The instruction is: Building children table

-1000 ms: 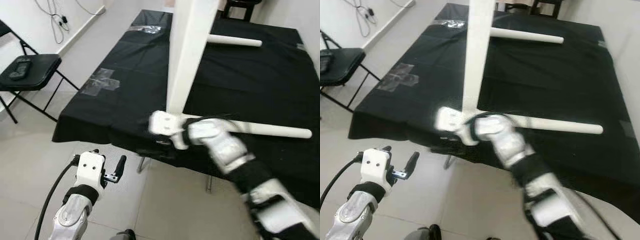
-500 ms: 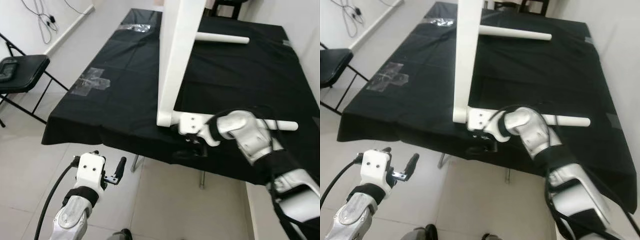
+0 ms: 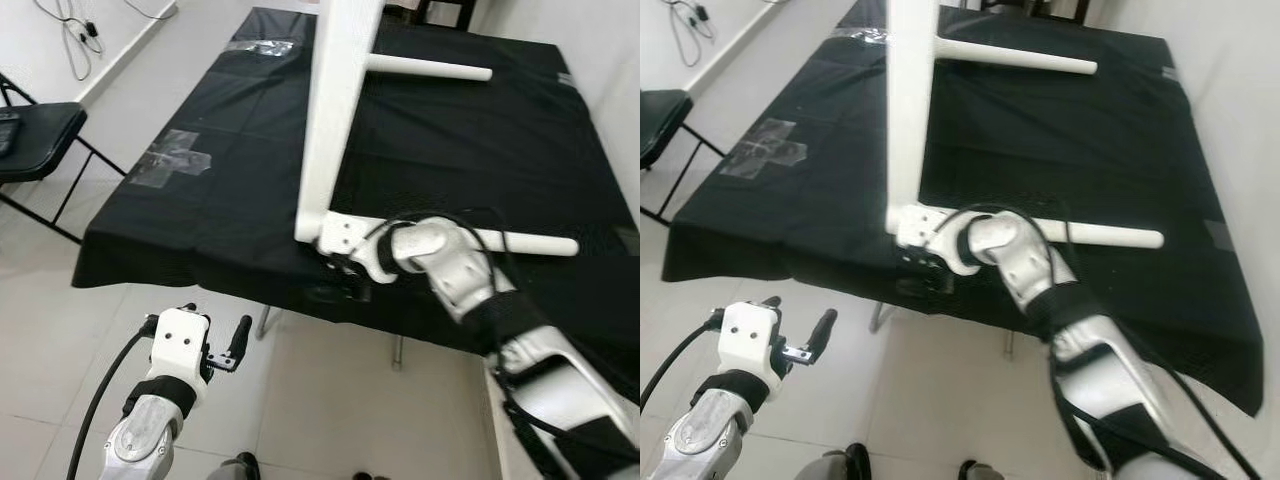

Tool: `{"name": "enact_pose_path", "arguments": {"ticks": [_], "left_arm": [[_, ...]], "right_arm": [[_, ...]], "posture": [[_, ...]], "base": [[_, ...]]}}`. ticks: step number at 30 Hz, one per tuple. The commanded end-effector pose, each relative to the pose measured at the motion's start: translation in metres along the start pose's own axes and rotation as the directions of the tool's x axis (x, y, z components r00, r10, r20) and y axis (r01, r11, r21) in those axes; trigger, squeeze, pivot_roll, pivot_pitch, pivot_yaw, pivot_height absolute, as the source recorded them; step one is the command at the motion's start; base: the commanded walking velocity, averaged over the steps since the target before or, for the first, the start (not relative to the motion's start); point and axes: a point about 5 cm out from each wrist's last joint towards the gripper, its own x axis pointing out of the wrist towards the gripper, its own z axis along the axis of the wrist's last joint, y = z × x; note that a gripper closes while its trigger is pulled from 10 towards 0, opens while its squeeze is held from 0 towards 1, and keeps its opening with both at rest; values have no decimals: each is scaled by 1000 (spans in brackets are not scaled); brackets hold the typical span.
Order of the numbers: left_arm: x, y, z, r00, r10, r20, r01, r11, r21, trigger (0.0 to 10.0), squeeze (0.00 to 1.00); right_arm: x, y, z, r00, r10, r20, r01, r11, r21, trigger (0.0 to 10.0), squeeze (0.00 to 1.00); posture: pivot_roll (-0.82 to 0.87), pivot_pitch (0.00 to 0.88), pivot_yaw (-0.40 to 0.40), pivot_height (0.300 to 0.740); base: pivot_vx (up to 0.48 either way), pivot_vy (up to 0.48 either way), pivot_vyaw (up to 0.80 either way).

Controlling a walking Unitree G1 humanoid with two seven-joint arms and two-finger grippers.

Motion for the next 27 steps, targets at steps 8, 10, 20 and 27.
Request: {"name": "enact_pose_path", "arguments": {"ticks": [8, 10, 20, 27], "left_arm": [[-4, -4, -4, 1000, -1, -27, 1, 1000, -21, 10000, 0], [-4, -4, -4, 1000, 1, -27, -1, 1000, -22, 10000, 0], [-5, -6, -5, 1000, -4, -30, 3, 1000, -30, 10000, 0], [-7, -8, -5, 999, -14, -35, 13, 999, -37, 10000, 0]], "right_arm": [[22, -2, 45, 984, -72, 161, 73, 997, -4, 10000, 0], [27, 1, 52, 980, -72, 184, 75, 997, -7, 10000, 0], [-4, -1, 18, 990, 89, 108, -81, 994, -76, 10000, 0], [-50, -15, -14, 982, 190, -11, -191, 981, -47, 10000, 0]], "posture": [[128, 270, -81, 740], [130, 270, -83, 740], [122, 262, -81, 740], [120, 265, -76, 740]], "base": [[0, 0, 0], [0, 0, 0], [0, 0, 0], [0, 0, 0]]}}
